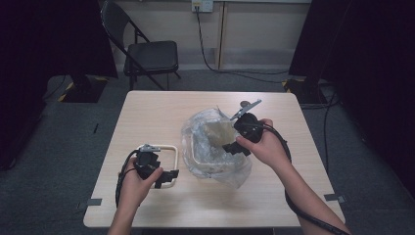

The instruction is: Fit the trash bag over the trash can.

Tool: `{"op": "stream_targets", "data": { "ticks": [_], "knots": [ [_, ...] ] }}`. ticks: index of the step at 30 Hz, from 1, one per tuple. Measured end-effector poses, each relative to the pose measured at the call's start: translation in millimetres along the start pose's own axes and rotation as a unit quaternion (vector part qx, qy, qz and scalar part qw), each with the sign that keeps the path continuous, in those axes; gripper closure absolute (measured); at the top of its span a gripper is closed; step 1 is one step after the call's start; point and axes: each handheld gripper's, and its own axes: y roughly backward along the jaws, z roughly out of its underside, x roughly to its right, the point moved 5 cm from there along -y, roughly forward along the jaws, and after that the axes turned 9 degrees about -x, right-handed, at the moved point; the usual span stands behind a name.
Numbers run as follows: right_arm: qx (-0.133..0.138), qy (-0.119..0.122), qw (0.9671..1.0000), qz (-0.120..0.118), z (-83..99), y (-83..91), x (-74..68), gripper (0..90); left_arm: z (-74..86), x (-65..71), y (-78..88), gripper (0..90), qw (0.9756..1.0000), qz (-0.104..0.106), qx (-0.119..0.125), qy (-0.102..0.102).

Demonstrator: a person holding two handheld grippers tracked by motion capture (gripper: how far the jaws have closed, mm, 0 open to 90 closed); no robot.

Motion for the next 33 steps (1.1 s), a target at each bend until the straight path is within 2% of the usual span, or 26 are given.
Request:
{"op": "stream_targets", "data": {
  "ticks": [9,14,17,25,33],
  "knots": [
    [0.003,-0.018,0.9998,0.003,13.2,7.5,13.3,16.4,2.4,-8.0,0.1,17.1,0.9999,-0.008,-0.007,0.007],
    [0.005,-0.031,0.9995,0.007,21.3,11.4,21.7,16.5,1.6,-10.3,1.0,17.1,0.9999,-0.010,0.001,0.013],
    [0.005,-0.033,0.9994,0.006,23.5,12.2,23.0,16.5,3.0,-13.5,1.4,17.1,0.9998,-0.015,-0.006,0.010],
    [0.006,-0.045,0.9989,0.011,32.6,15.5,31.5,16.7,6.8,-24.3,1.7,17.3,0.9993,-0.026,-0.015,0.022],
    [0.002,-0.054,0.9984,0.017,41.3,18.0,40.3,16.7,12.3,-33.4,2.4,17.4,0.9978,-0.039,-0.040,0.034]
  ]
}}
